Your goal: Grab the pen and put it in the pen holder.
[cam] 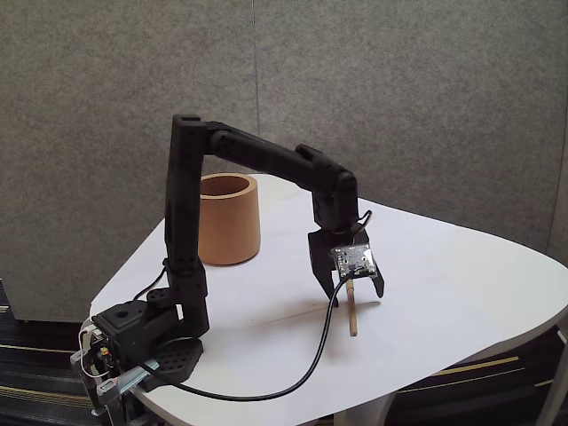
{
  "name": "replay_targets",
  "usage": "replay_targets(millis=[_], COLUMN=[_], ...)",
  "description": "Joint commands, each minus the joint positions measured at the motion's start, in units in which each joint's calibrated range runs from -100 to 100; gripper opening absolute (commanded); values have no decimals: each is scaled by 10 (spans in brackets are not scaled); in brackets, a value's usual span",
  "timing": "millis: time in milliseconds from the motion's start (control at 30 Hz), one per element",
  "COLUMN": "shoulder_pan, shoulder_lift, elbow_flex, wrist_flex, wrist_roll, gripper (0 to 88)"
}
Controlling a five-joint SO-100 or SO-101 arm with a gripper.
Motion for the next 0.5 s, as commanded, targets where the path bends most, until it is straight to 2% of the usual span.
replay_targets(millis=[0,467], shoulder_pan=[-3,2], shoulder_lift=[1,0], elbow_flex=[-3,-27], wrist_flex=[-3,-69], wrist_roll=[-2,-2], gripper=[328,328])
